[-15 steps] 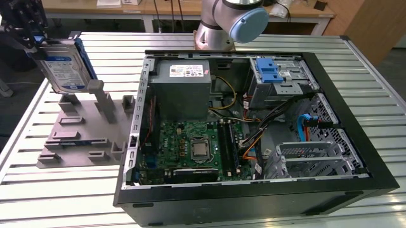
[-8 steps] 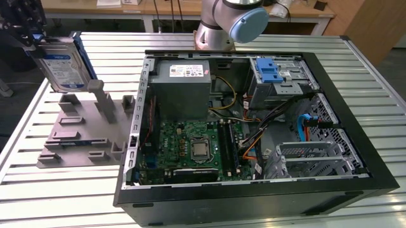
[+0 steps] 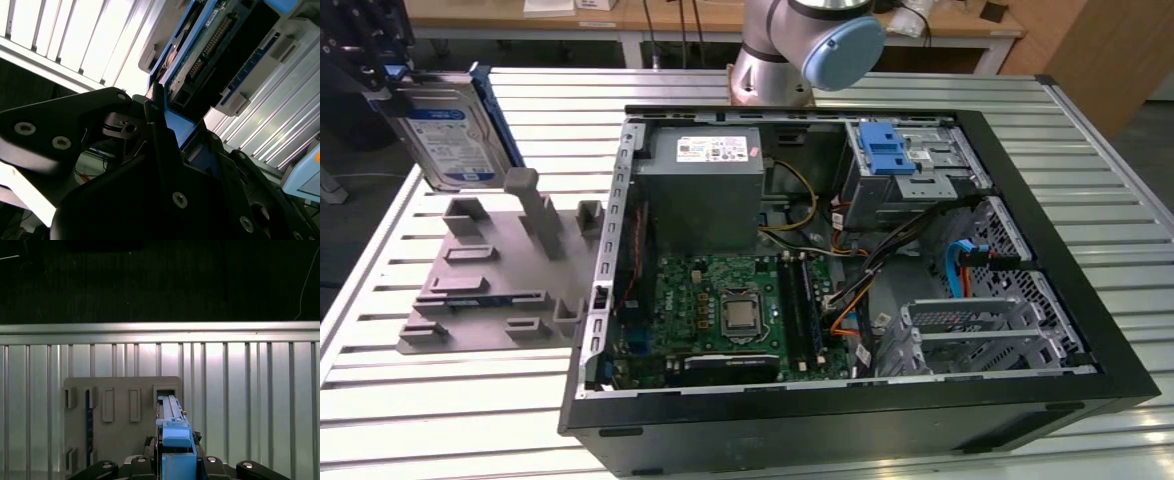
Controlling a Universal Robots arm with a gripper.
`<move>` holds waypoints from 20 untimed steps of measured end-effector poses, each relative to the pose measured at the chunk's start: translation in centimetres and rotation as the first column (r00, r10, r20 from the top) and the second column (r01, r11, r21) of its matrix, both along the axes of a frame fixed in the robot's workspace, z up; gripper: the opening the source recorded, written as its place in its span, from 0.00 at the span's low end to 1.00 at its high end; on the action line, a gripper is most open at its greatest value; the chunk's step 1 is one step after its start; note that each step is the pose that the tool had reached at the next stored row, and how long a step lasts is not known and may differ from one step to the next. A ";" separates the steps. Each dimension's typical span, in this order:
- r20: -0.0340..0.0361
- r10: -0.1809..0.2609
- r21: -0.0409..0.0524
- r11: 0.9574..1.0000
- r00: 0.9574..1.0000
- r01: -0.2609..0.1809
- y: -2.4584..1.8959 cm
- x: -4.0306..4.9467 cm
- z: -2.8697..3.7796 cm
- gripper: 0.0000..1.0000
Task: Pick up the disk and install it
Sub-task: 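Pick up the disk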
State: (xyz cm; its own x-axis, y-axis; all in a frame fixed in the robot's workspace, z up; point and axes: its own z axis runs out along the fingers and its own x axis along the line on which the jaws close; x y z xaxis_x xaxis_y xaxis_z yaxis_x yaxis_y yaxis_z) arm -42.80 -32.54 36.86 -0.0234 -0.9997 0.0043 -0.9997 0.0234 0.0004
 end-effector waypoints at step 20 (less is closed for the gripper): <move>0.000 0.000 0.000 1.000 1.000 0.000 0.03 0.00 1.75 0.36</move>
